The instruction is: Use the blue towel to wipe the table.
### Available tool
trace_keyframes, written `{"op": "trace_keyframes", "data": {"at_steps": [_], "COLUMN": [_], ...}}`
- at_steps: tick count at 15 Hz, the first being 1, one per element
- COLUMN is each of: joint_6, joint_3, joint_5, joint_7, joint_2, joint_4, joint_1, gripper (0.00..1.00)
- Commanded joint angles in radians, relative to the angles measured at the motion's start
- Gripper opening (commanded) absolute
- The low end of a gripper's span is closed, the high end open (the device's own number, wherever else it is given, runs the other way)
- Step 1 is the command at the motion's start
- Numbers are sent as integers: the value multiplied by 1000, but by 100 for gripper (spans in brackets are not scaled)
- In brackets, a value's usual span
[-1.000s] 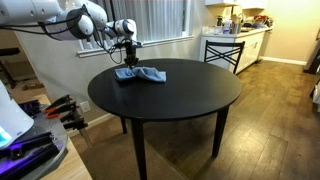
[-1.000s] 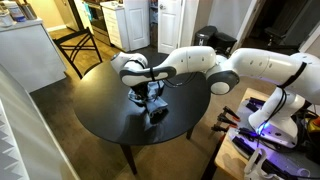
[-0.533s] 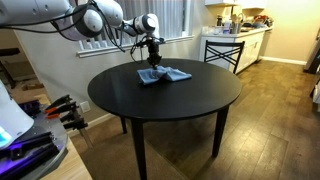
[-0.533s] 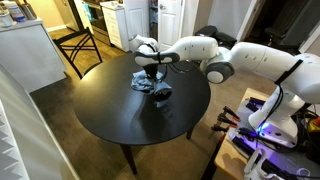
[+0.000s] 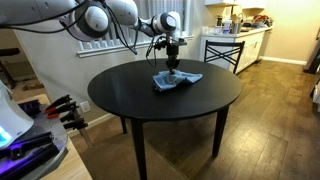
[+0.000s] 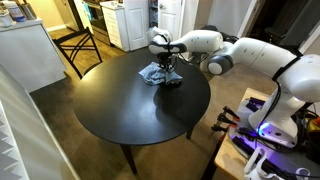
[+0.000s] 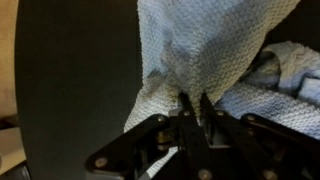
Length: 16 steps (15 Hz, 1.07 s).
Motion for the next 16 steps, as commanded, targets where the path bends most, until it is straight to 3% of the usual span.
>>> {"op": "trace_keyframes", "data": {"at_steps": [1, 4, 7, 16], "joint_6": [-35, -39, -47, 28], "joint_3": [-20, -26, -21, 5], "joint_5": [1, 5, 0, -10], "joint_7": [138, 210, 218, 114], "joint_2": [-21, -9, -8, -27], "joint_4": [-16, -23, -25, -61], "joint_1": [-40, -65, -40, 236], "gripper": [3, 3, 3, 3]}}
